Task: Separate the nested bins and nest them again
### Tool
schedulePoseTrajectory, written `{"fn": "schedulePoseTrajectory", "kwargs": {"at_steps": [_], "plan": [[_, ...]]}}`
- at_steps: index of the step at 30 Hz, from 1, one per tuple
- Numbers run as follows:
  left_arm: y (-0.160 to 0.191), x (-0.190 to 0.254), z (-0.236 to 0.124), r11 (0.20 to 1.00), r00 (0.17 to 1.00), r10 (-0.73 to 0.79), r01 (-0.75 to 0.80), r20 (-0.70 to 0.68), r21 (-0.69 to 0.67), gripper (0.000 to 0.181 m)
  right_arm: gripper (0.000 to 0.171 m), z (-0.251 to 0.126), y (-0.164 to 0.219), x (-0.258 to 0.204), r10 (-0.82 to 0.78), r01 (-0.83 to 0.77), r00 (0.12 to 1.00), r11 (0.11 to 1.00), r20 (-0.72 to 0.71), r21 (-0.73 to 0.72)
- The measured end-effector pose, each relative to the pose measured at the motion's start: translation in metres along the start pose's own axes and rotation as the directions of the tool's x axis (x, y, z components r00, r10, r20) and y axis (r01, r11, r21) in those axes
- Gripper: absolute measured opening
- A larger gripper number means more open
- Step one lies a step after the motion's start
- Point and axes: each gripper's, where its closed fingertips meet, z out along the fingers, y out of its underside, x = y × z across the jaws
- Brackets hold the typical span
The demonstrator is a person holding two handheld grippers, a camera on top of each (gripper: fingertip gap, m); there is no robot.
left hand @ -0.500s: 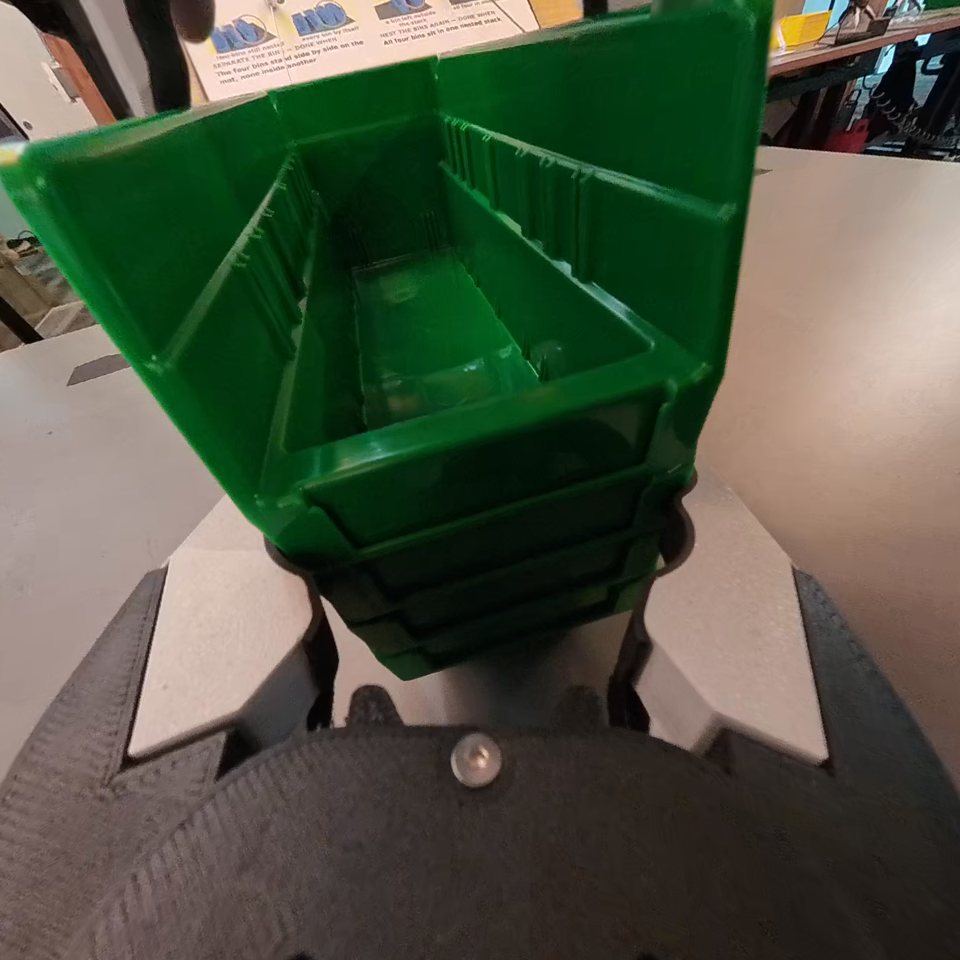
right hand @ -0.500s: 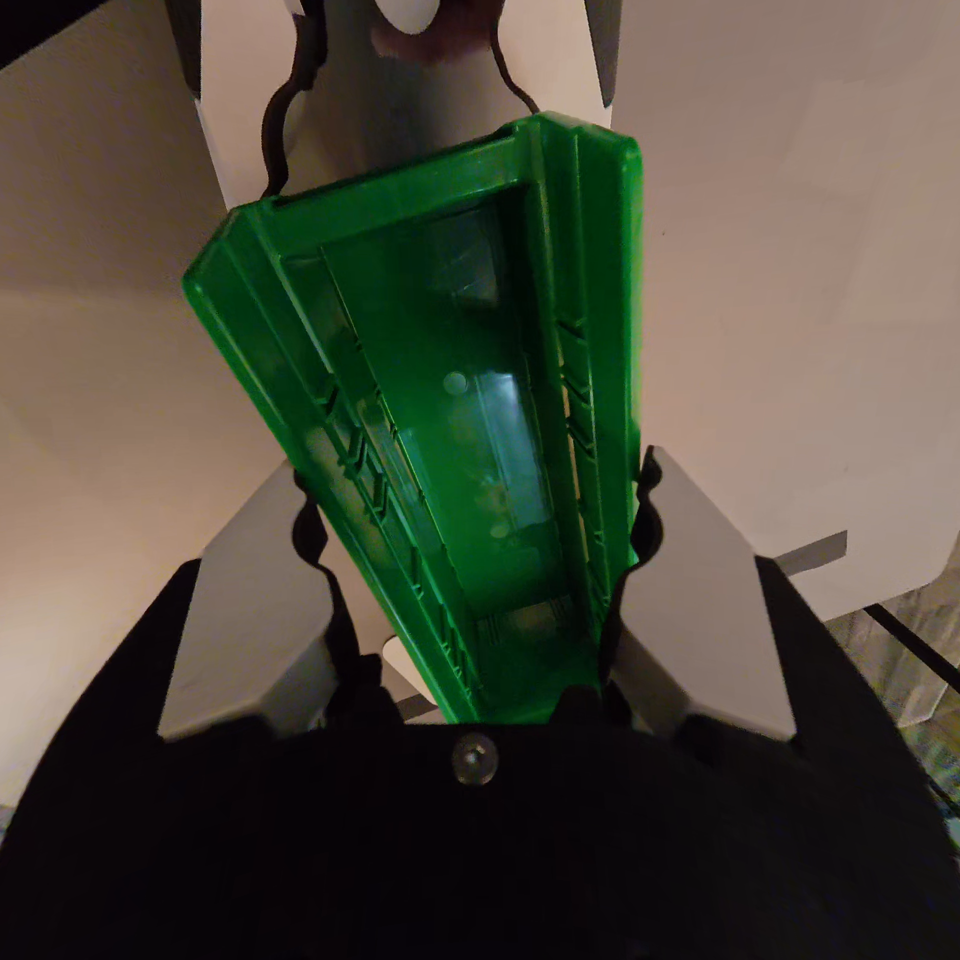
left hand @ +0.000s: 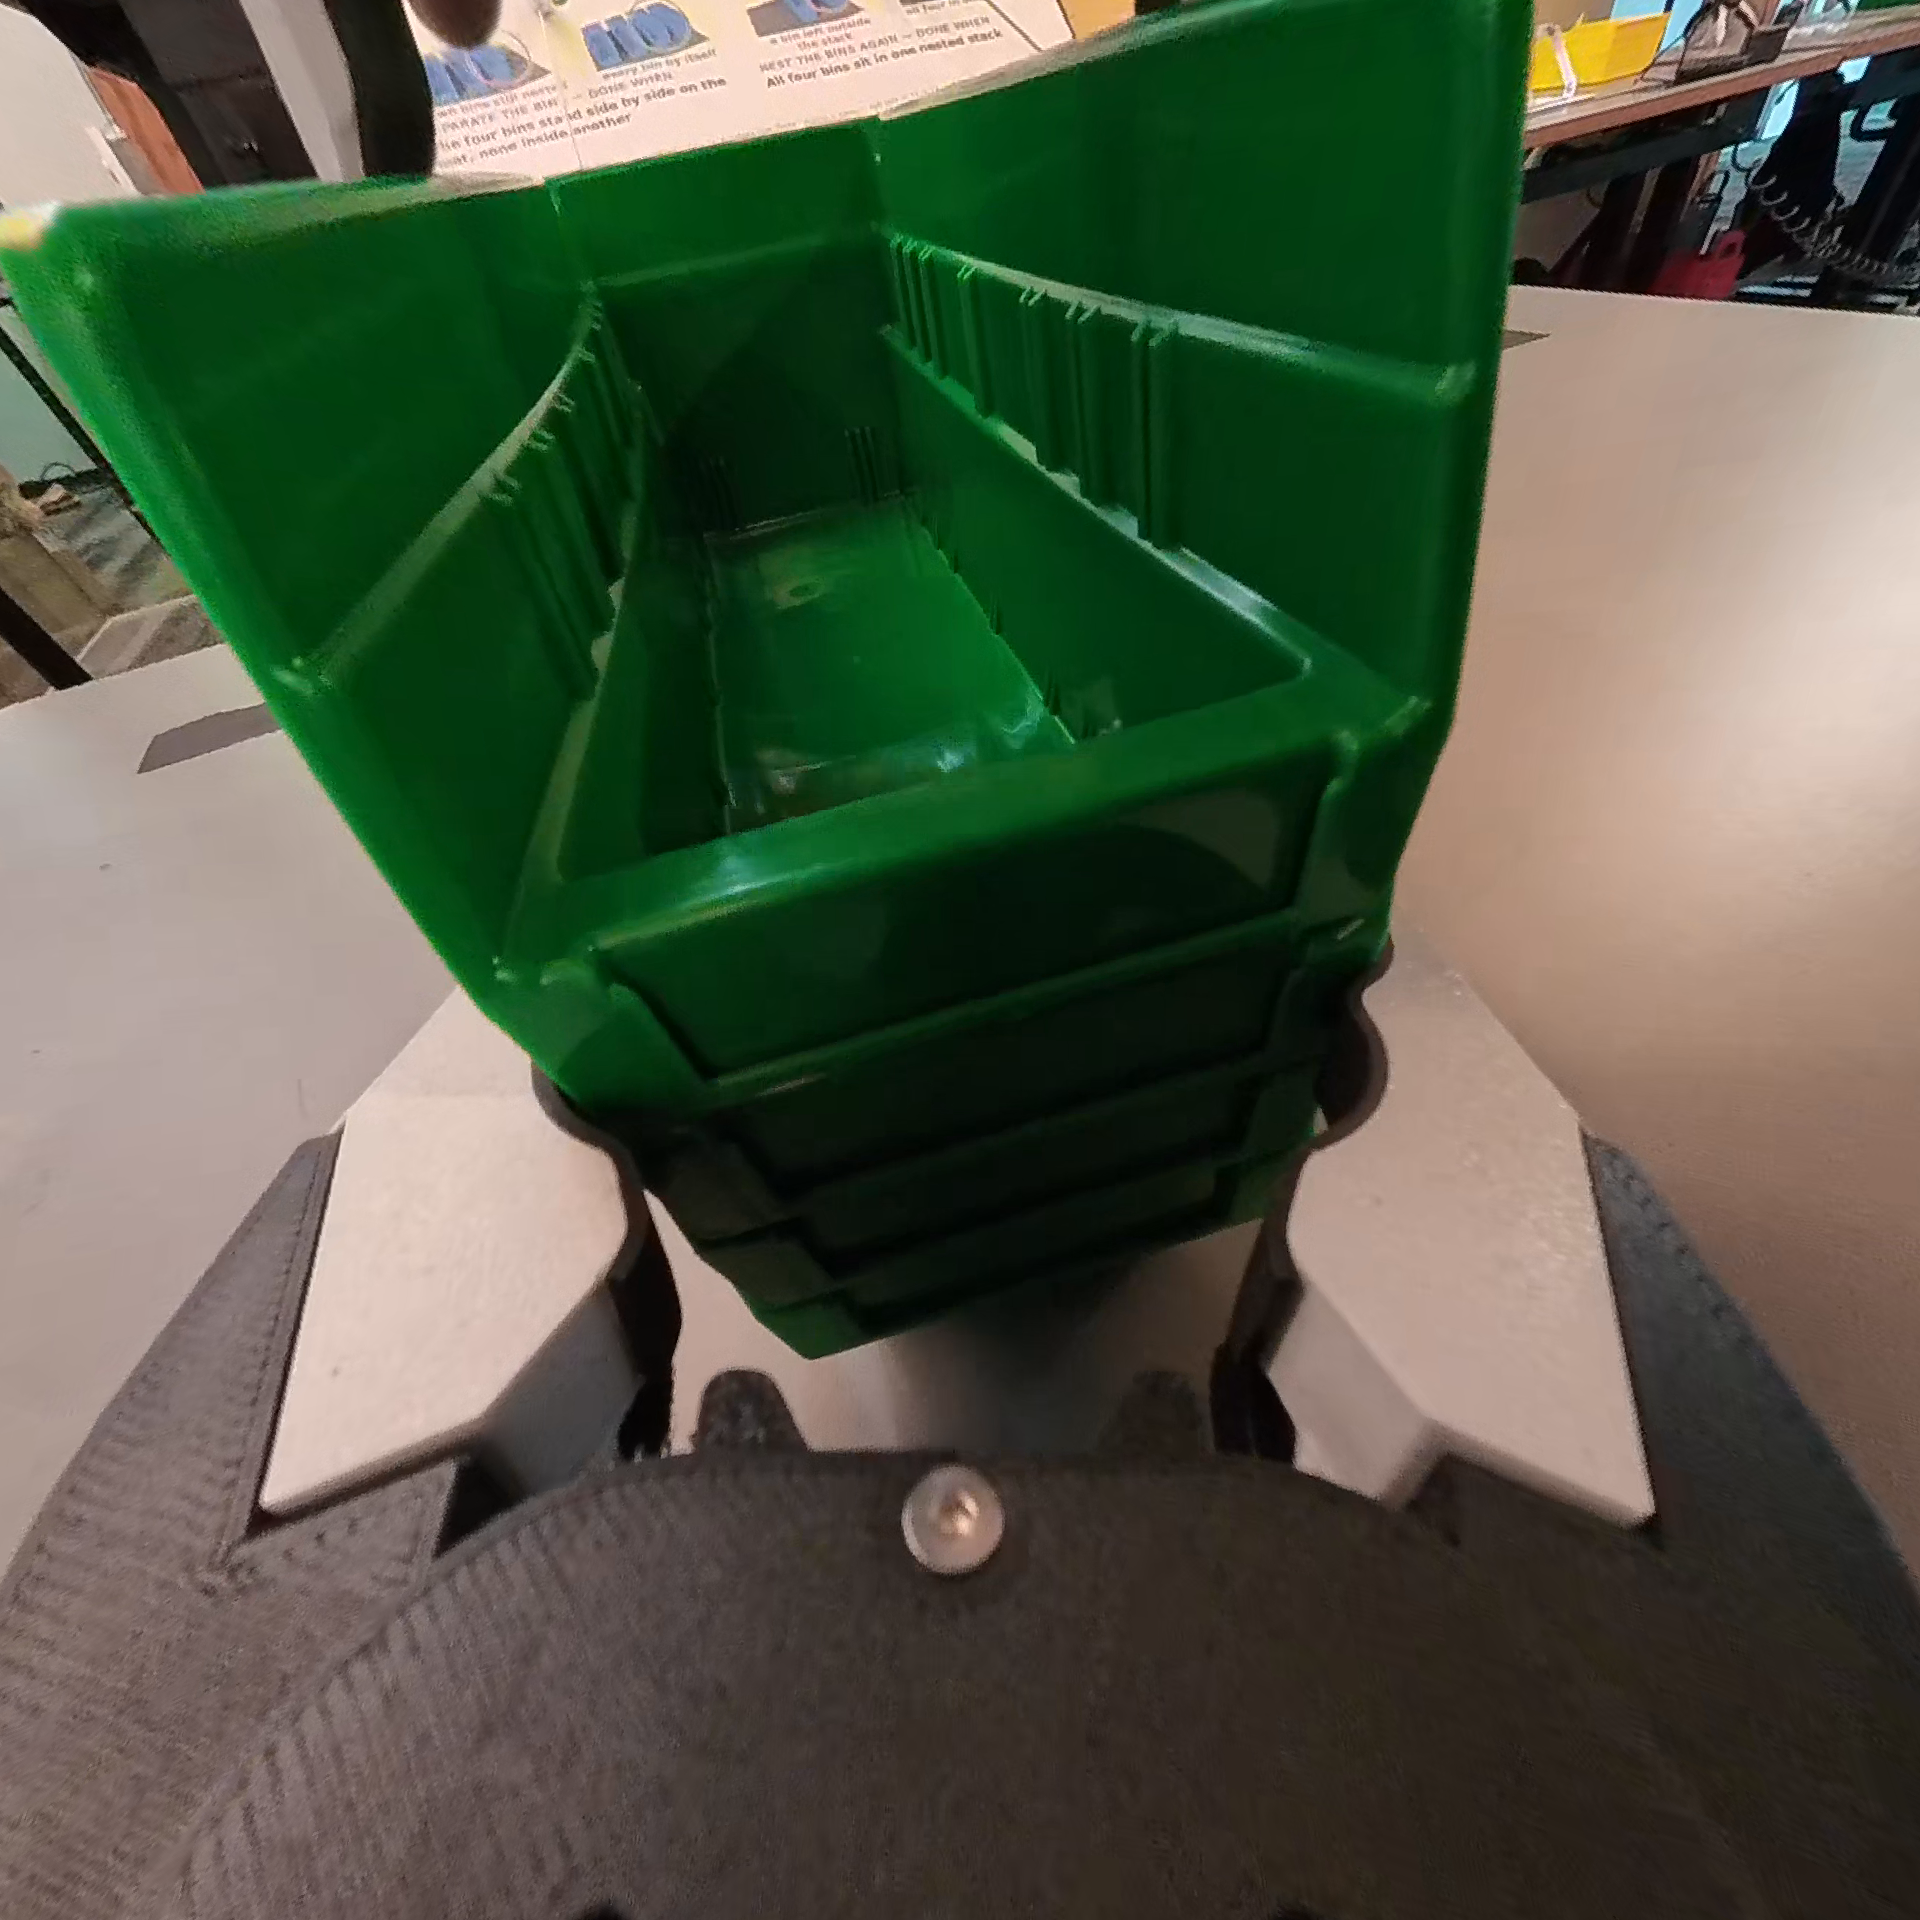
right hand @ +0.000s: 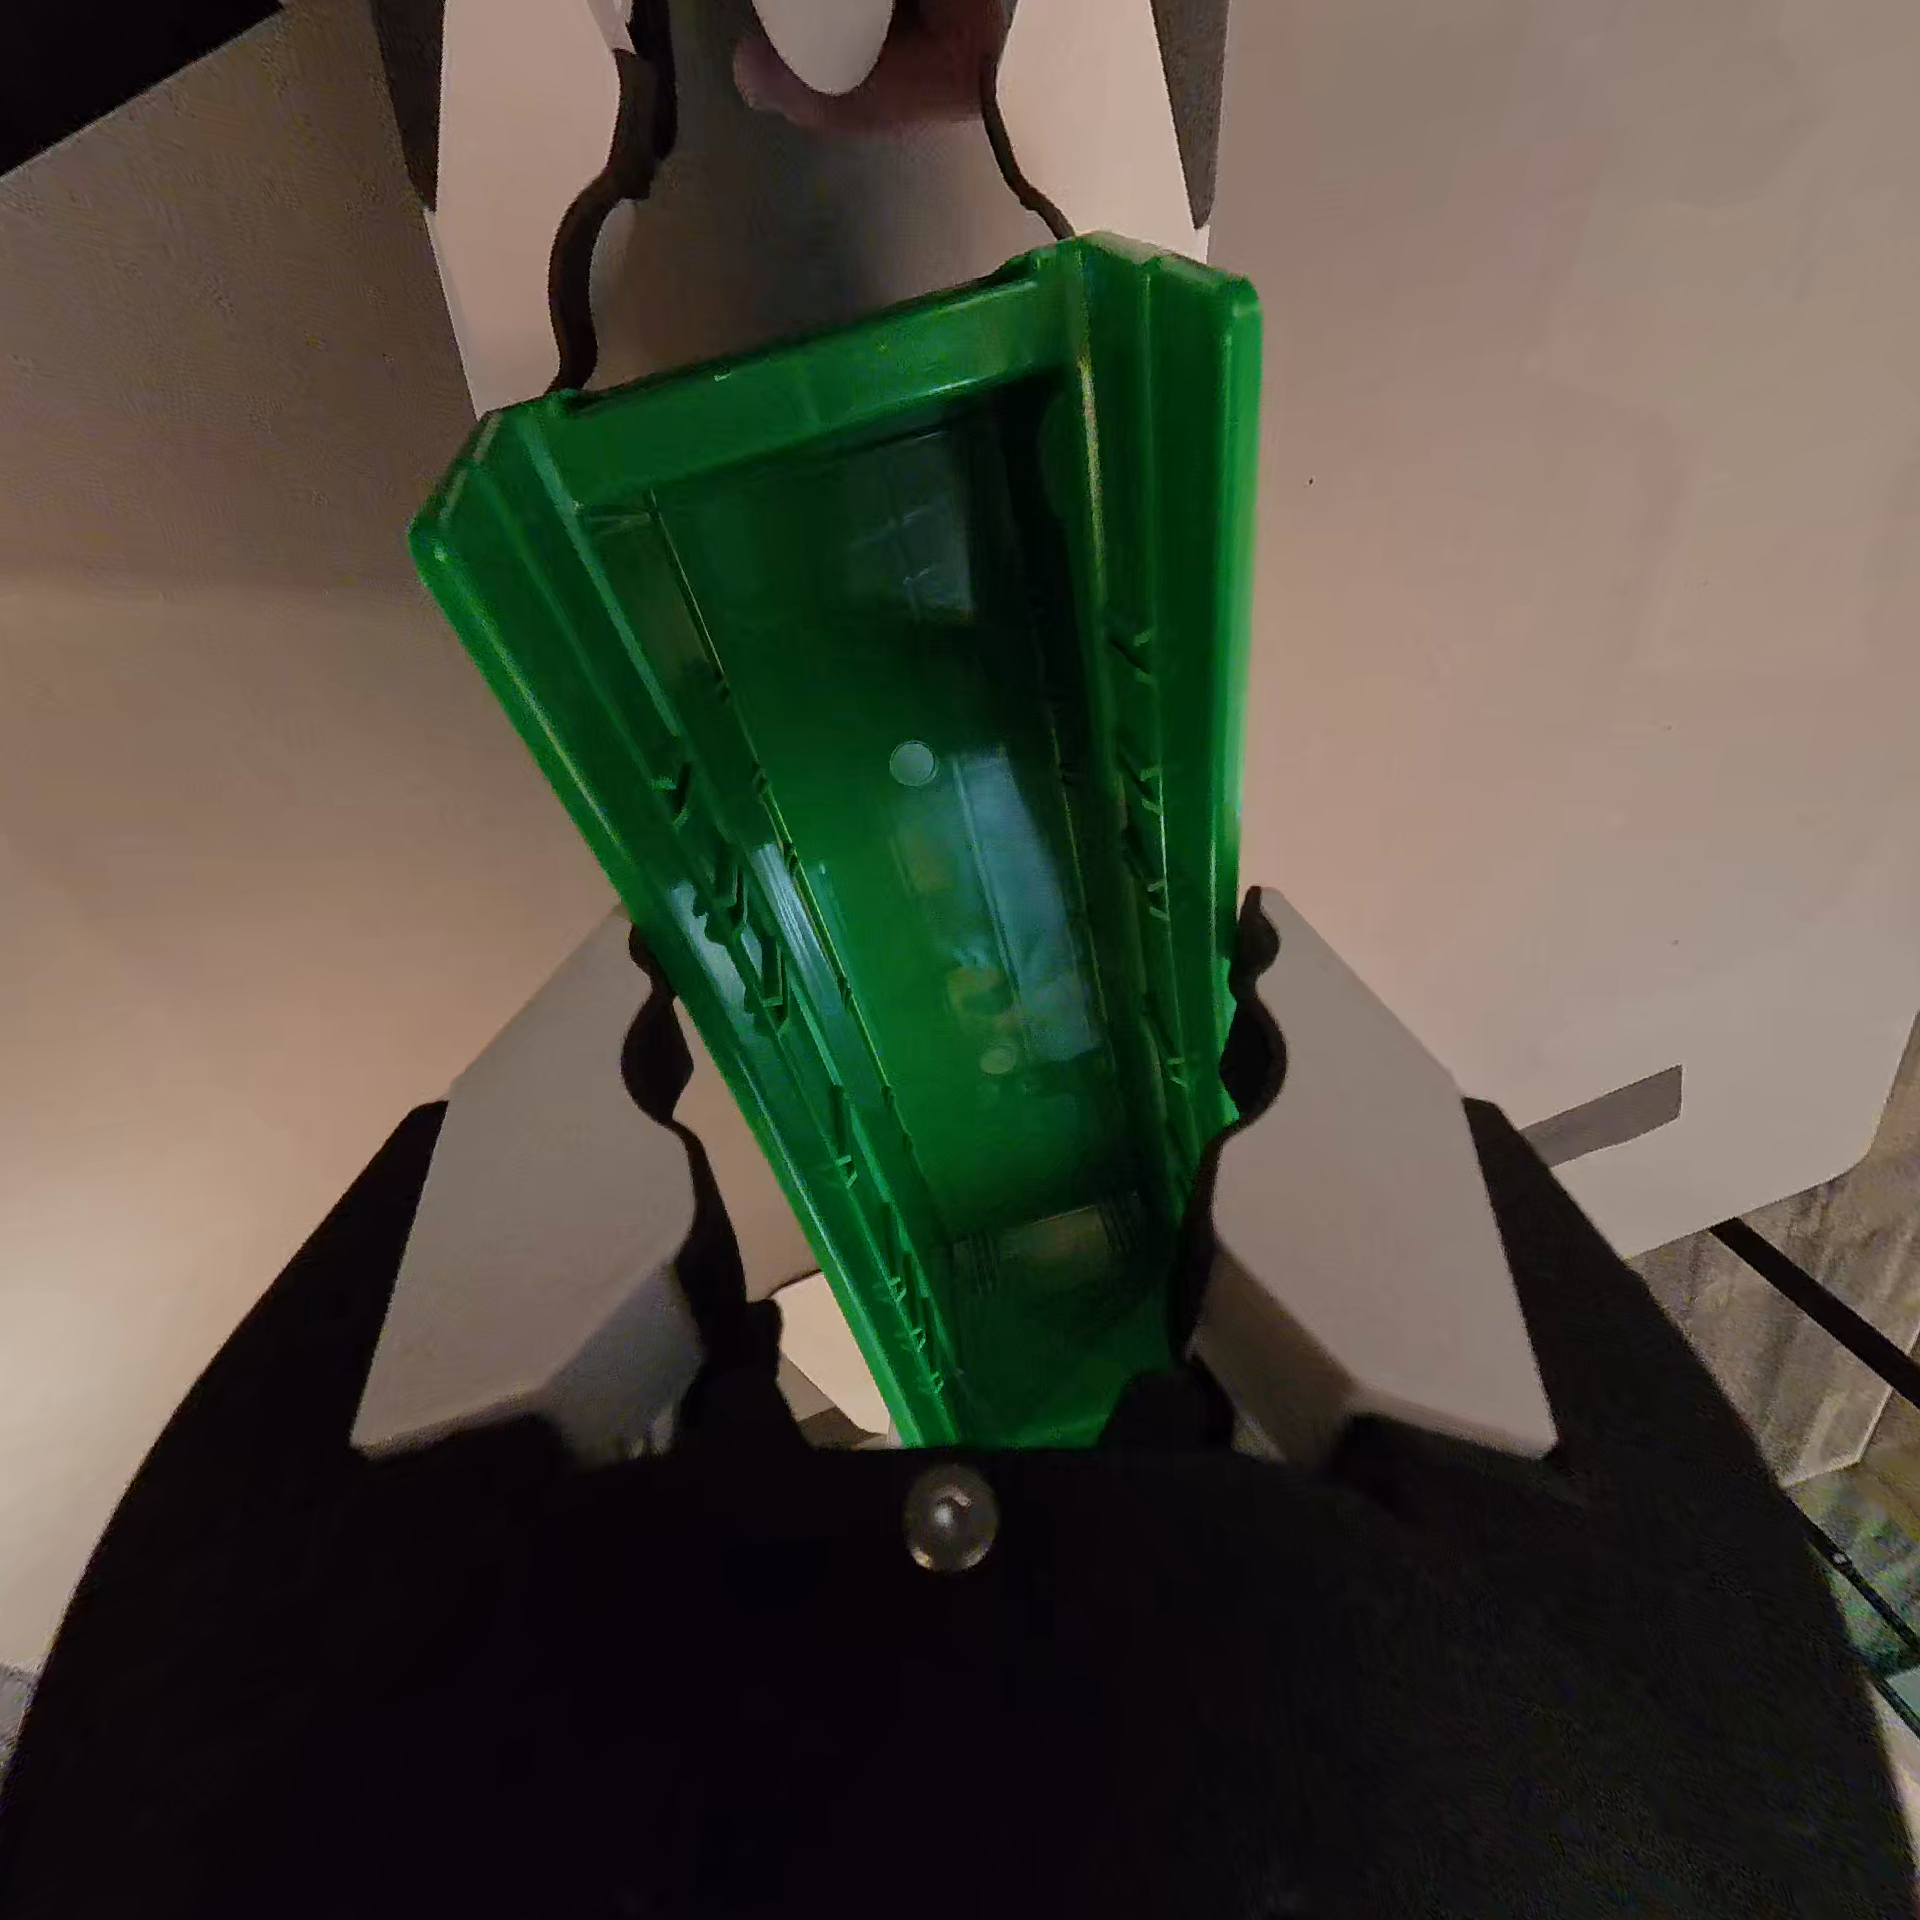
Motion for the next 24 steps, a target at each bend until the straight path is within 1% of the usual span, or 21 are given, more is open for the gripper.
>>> {"fn": "schedulePoseTrajectory", "kwargs": {"at_steps": [2, 8, 11, 19, 24], "plan": [[0.000, 0.000, 0.000, 1.000, 1.000, 0.001, -0.001, -0.003, 0.000, 0.138, 0.104, -0.001, 0.001, 0.000, 0.006, -0.006, 1.000, 1.000, 0.011, -0.003], [0.001, 0.001, 0.001, 1.000, 1.000, -0.003, 0.003, -0.010, -0.004, 0.138, 0.114, -0.001, 0.002, 0.001, 0.018, -0.018, 0.999, 1.000, 0.043, -0.012], [0.000, 0.001, 0.001, 1.000, 1.000, -0.001, 0.001, -0.009, -0.003, 0.138, 0.107, -0.002, 0.002, 0.001, 0.005, -0.005, 0.999, 1.000, 0.037, -0.010], [0.000, 0.001, 0.001, 1.000, 1.000, -0.001, 0.001, -0.008, -0.004, 0.138, 0.100, -0.008, 0.004, 0.002, -0.015, 0.016, 1.000, 0.999, 0.023, -0.043], [0.000, 0.000, 0.002, 1.000, 1.000, 0.000, 0.000, -0.003, -0.005, 0.137, 0.100, -0.019, 0.007, 0.003, -0.018, 0.018, 1.000, 0.998, 0.009, -0.066]]}}
